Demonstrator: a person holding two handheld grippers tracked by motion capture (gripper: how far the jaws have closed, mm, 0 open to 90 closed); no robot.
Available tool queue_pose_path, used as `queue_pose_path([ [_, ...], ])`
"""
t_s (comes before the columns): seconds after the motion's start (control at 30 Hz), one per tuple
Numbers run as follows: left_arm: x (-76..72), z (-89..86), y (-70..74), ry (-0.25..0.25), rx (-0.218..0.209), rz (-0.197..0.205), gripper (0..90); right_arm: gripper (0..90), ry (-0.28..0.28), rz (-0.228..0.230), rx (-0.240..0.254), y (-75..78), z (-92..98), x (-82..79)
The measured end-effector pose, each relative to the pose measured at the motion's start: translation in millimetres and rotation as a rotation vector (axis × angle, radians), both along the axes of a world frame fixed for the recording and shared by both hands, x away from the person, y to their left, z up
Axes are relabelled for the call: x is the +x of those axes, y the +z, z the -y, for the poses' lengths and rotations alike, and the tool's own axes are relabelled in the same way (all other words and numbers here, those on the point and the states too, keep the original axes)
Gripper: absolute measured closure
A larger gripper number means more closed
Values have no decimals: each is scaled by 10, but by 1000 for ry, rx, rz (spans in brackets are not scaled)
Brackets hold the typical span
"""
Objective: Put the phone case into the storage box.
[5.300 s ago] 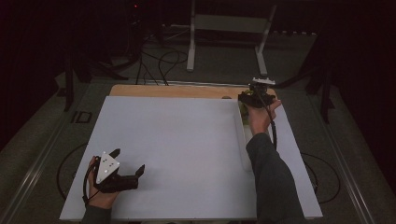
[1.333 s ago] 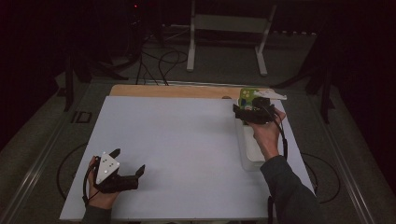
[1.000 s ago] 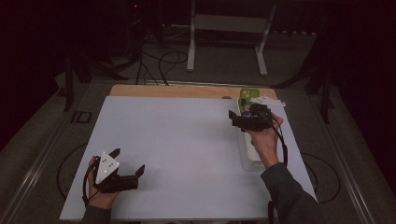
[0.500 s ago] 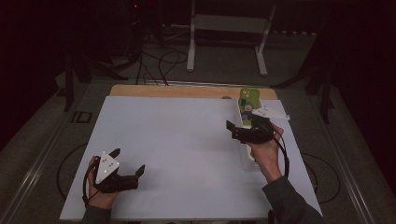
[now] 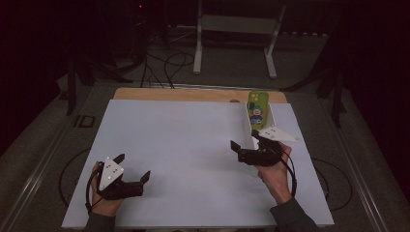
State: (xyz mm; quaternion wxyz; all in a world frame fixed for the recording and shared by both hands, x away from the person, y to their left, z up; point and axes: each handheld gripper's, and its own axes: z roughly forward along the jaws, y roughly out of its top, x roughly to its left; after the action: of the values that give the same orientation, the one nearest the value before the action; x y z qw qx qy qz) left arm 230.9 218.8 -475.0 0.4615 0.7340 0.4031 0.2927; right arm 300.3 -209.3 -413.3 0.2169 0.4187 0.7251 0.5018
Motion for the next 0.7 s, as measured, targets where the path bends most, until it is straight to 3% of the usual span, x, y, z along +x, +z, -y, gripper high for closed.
queue_pose_path([
  [0.17,-2,-4,1,-4,-4,1,0,95,19,49,-34,-67,-25,-147],
  [0.4,-12,-3,-4,-14,-11,3,0,95,47,105,-42,-246,-5,-330],
  [0.7,-42,28,-15,-46,-15,14,0,95,101,137,-40,-456,45,-494],
])
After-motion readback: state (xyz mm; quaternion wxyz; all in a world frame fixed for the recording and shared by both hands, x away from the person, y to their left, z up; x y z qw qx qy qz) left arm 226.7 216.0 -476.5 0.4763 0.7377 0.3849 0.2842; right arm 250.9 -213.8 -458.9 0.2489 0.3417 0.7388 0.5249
